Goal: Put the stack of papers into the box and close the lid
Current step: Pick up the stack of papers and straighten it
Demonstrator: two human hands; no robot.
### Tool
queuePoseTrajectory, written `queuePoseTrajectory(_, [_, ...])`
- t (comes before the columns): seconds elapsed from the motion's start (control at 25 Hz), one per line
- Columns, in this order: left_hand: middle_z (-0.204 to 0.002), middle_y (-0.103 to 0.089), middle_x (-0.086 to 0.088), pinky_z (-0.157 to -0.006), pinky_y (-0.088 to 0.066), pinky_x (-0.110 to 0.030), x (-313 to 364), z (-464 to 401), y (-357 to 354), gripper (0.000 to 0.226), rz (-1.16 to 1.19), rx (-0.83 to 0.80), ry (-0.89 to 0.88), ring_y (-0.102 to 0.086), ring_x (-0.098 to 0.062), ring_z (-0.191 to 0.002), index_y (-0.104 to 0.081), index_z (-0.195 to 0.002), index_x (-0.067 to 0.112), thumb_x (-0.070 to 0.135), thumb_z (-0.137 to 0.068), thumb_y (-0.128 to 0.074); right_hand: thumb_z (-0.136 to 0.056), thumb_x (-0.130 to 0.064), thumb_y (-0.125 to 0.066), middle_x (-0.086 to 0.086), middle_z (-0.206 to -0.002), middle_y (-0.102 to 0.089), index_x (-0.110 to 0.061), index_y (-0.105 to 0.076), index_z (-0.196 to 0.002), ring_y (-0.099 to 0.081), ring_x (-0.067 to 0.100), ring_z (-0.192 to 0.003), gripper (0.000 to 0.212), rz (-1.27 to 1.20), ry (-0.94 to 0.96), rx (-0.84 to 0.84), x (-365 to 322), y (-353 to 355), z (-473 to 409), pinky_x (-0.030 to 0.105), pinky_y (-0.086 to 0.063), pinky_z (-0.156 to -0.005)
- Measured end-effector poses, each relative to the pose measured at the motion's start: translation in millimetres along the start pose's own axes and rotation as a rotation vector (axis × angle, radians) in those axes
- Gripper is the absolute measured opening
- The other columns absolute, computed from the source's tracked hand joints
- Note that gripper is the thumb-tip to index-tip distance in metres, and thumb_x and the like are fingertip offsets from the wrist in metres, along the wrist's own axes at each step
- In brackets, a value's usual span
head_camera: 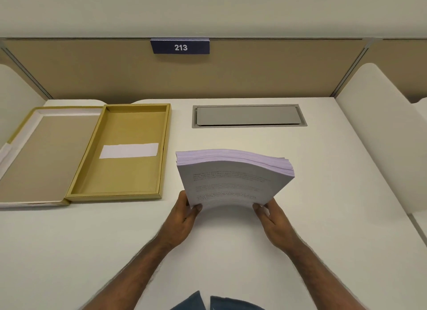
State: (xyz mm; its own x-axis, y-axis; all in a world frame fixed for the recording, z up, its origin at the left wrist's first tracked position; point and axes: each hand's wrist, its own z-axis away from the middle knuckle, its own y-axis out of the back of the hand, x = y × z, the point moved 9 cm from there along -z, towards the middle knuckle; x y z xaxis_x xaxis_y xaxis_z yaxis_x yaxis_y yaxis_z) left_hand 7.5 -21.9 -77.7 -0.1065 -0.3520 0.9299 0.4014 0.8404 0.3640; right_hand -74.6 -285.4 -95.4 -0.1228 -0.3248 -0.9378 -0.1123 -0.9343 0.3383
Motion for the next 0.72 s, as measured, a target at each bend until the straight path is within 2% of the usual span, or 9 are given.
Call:
queuePoseTrajectory(0.08, [-0.137,-0.063,0.018,-0.103,-0.056,-0.029,-5.0,-0.6,0.2,0.051,0.011,0.003,0.013,-0.061,-0.01,-0.129,-0.043,-0.134,0.062,0.02,-0.109,-0.055,-0.117,-0.019,-0.05,-0.029,-0.141,-0.07,-0.058,-0.057,-0.141,-0.064,-0.005,-0.134,0.046,0.035,0.004,0.024,-1.8,2.8,-1.5,0.003,-0.045,-0.103])
queuePoseTrajectory(0.16, [-0.136,-0.064,0.027,-0.098,-0.054,-0.018,-4.6,-1.8,2.7,0.052,-0.005,0.001,0.025,-0.063,-0.003,-0.126,-0.043,-0.134,0.066,0.022,-0.109,-0.055,-0.116,-0.024,-0.051,-0.032,-0.139,-0.07,-0.061,-0.055,-0.139,-0.066,-0.005,-0.129,0.044,0.078,0.002,0.048,-4.8,3.8,-1.3,0.003,-0.046,-0.1])
queuePoseTrajectory(0.24, [-0.134,-0.064,0.033,-0.095,-0.054,-0.014,-7.8,1.6,8.5,0.054,-0.01,-0.02,0.043,-0.064,0.001,-0.123,-0.043,-0.131,0.069,0.022,-0.109,-0.056,-0.114,-0.031,-0.051,-0.033,-0.138,-0.07,-0.055,-0.058,-0.138,-0.069,-0.001,-0.124,0.035,0.111,-0.004,0.058,-5.5,-0.8,4.4,0.005,-0.049,-0.095])
queuePoseTrajectory(0.4, [-0.134,-0.07,0.026,-0.102,-0.058,-0.025,-25.6,19.4,35.2,0.037,0.035,-0.075,0.098,-0.068,-0.002,-0.125,-0.053,-0.13,0.056,0.029,-0.106,-0.061,-0.114,-0.044,-0.048,-0.033,-0.138,-0.072,-0.038,-0.062,-0.144,-0.072,-0.002,-0.119,0.033,0.152,0.021,0.031,-23.5,-26.6,15.8,0.006,-0.053,-0.086])
queuePoseTrajectory(0.52, [-0.133,-0.075,0.018,-0.104,-0.059,-0.03,-40.4,29.0,74.5,0.032,0.113,-0.103,0.16,-0.071,-0.006,-0.124,-0.061,-0.134,0.035,0.023,-0.105,-0.064,-0.113,-0.04,-0.054,-0.032,-0.129,-0.076,-0.042,-0.067,-0.133,-0.075,-0.002,-0.114,0.024,0.109,-0.064,0.011,-40.8,-61.6,14.0,0.008,-0.055,-0.086])
queuePoseTrajectory(0.6, [-0.13,-0.077,0.014,-0.102,-0.06,-0.032,-45.2,31.6,108.9,0.03,0.138,-0.109,0.178,-0.074,-0.009,-0.121,-0.064,-0.133,0.028,0.018,-0.104,-0.065,-0.113,-0.034,-0.058,-0.026,-0.129,-0.08,-0.037,-0.07,-0.132,-0.077,0.001,-0.116,0.023,0.069,-0.105,-0.007,-51.3,-88.0,8.8,0.018,-0.061,-0.092])
queuePoseTrajectory(0.68, [-0.127,-0.078,0.013,-0.097,-0.061,-0.028,-49.8,30.7,150.1,0.03,0.163,-0.117,0.194,-0.075,-0.01,-0.118,-0.066,-0.131,0.026,0.015,-0.104,-0.066,-0.112,-0.033,-0.06,-0.021,-0.131,-0.081,-0.033,-0.072,-0.135,-0.078,0.002,-0.119,0.026,0.017,-0.127,-0.025,-68.2,-119.0,-2.3,0.02,-0.062,-0.094])
queuePoseTrajectory(0.72, [-0.126,-0.079,0.013,-0.094,-0.061,-0.024,-51.4,28.0,170.2,0.029,0.175,-0.119,0.201,-0.076,-0.009,-0.116,-0.066,-0.13,0.026,0.014,-0.103,-0.066,-0.111,-0.035,-0.06,-0.019,-0.132,-0.082,-0.033,-0.072,-0.136,-0.079,0.002,-0.116,0.028,-0.004,-0.136,-0.03,-79.1,-132.9,-9.7,0.02,-0.062,-0.09])
